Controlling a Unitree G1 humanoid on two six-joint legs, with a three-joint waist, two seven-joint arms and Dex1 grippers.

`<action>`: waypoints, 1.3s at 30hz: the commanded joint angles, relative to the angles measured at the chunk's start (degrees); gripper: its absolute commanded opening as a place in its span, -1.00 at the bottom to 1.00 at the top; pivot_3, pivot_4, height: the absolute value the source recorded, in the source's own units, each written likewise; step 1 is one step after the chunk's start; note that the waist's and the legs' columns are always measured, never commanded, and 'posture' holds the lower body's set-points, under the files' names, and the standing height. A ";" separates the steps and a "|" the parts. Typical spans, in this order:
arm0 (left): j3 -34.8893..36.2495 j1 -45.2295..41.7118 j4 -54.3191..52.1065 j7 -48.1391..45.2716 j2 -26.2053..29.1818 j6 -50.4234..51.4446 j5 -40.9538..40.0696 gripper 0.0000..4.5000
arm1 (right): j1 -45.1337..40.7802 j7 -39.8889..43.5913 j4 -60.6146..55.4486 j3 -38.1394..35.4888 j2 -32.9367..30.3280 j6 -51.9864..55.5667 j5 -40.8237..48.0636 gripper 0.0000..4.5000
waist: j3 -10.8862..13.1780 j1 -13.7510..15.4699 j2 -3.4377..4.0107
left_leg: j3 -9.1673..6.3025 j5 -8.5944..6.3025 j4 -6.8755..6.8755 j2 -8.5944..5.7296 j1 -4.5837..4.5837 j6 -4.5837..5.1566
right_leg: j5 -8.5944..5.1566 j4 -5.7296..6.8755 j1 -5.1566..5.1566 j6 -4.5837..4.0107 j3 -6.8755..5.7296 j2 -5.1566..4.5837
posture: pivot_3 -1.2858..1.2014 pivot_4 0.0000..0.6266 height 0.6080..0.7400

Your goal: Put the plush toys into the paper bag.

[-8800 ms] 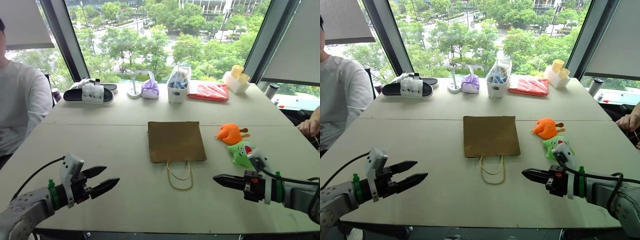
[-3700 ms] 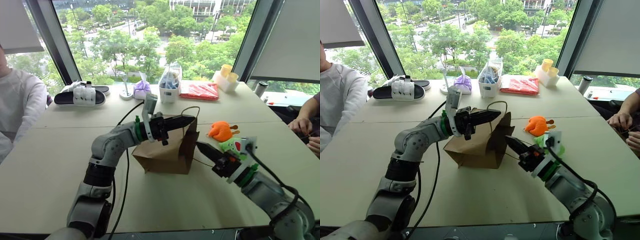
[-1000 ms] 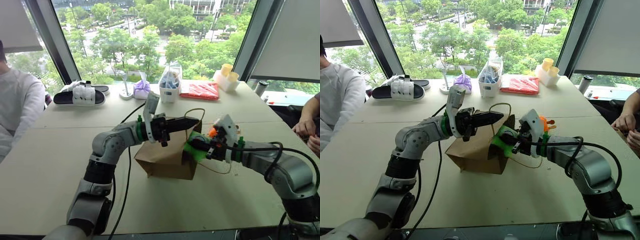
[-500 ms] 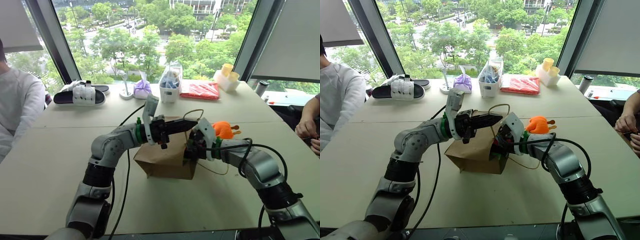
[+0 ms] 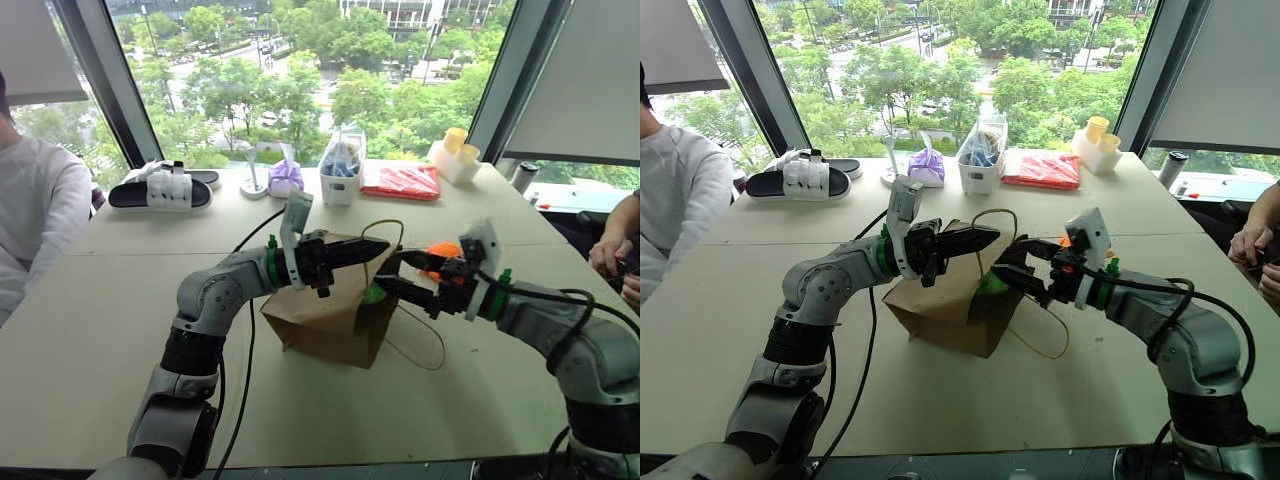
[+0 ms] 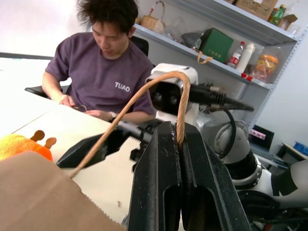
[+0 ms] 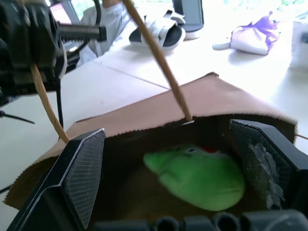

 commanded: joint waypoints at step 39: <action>1.79 -5.45 7.57 1.47 -1.41 -8.43 3.50 -1.00 | 0.37 -14.04 6.77 -8.52 7.14 -8.98 1.56 0.98 | -0.02 0.04 0.01 | 0.12 0.08 -0.02 -0.03 0.02 -0.14 | 0.00 0.47 -0.27 -0.01 0.13 -0.02 | 0.03 -0.52 1.00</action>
